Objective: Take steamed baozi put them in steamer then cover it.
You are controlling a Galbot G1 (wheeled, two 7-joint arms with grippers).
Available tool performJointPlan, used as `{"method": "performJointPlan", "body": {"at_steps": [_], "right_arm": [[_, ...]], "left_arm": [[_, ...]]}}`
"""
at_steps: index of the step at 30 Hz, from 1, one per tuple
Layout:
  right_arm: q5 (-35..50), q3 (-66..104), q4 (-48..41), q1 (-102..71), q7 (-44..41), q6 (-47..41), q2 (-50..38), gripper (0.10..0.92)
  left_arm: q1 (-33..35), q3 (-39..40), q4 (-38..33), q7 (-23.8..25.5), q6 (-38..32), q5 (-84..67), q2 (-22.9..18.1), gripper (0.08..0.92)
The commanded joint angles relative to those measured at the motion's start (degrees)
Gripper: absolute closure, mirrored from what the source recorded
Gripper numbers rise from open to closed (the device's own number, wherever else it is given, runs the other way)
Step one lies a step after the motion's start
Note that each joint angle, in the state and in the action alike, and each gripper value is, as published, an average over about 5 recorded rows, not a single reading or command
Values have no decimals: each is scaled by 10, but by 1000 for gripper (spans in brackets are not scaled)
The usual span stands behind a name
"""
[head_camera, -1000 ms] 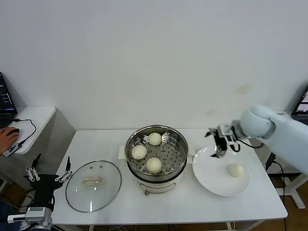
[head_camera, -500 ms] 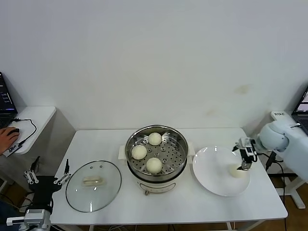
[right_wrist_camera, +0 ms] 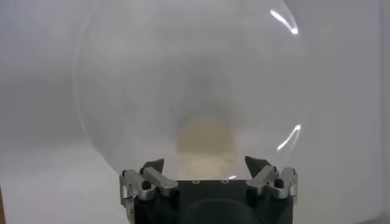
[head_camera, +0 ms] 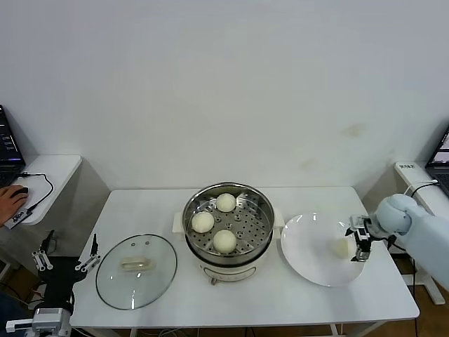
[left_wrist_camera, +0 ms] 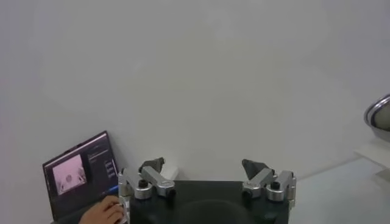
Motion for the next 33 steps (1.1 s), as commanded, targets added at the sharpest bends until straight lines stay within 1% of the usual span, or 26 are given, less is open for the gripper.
{"method": "performJointPlan", "body": {"at_steps": [1, 5, 12, 20, 22, 28, 33], "right_arm": [[-23, 23, -54, -21, 6, 8, 47, 204], [-24, 22, -57, -17, 10, 4, 48, 217], [-25, 21, -59, -15, 8, -2, 49, 274], [-19, 17, -55, 5, 2, -7, 46, 368], [-13, 12, -49, 16, -3, -9, 40, 380], [30, -33, -3, 87, -21, -24, 3, 386], [95, -130, 58, 212, -25, -54, -23, 381]], "left_arm": [[0, 1, 2, 0, 0, 1, -2, 177], [-2, 2, 5, 0, -1, 1, -3, 177], [-3, 2, 7, 0, -1, 1, -3, 177], [-1, 1, 3, 0, -2, 0, -3, 177], [-1, 0, 3, 0, -2, 0, -3, 177], [2, 1, 1, -1, -3, 1, -5, 177], [2, 5, 2, -1, -3, 2, -5, 177]]}}
